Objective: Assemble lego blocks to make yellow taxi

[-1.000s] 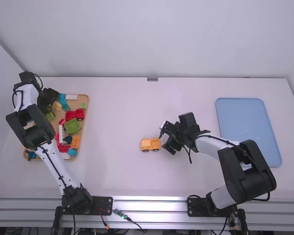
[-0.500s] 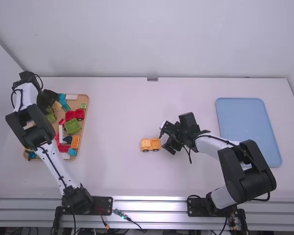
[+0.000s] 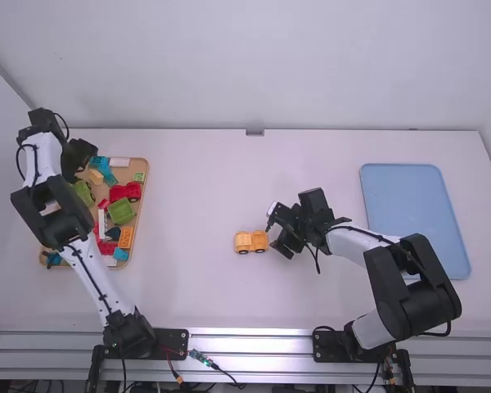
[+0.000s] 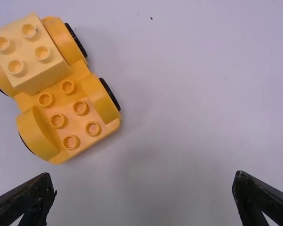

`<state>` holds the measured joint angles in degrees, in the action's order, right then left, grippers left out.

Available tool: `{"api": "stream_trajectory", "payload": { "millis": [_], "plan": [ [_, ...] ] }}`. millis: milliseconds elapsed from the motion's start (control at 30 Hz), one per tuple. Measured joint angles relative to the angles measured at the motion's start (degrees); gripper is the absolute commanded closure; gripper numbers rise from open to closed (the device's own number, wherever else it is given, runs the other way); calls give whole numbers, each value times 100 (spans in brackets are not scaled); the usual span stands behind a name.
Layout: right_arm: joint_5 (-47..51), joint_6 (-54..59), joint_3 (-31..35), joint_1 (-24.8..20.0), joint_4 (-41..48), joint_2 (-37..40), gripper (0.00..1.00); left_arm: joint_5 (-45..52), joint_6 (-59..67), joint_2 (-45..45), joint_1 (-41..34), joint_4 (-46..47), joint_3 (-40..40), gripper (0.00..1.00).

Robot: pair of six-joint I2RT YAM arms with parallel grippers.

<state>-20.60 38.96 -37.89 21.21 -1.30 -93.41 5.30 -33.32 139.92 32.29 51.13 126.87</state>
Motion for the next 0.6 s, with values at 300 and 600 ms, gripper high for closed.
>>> {"api": "stream_trajectory", "payload": {
  "millis": [300,600],
  "plan": [
    [0,0,0,0,-2,0,0,374,17,0,-17,-619,-734,19],
    [0,15,0,0,-20,0,0,2,-138,-11,-17,-599,-815,21]
  ]
}}
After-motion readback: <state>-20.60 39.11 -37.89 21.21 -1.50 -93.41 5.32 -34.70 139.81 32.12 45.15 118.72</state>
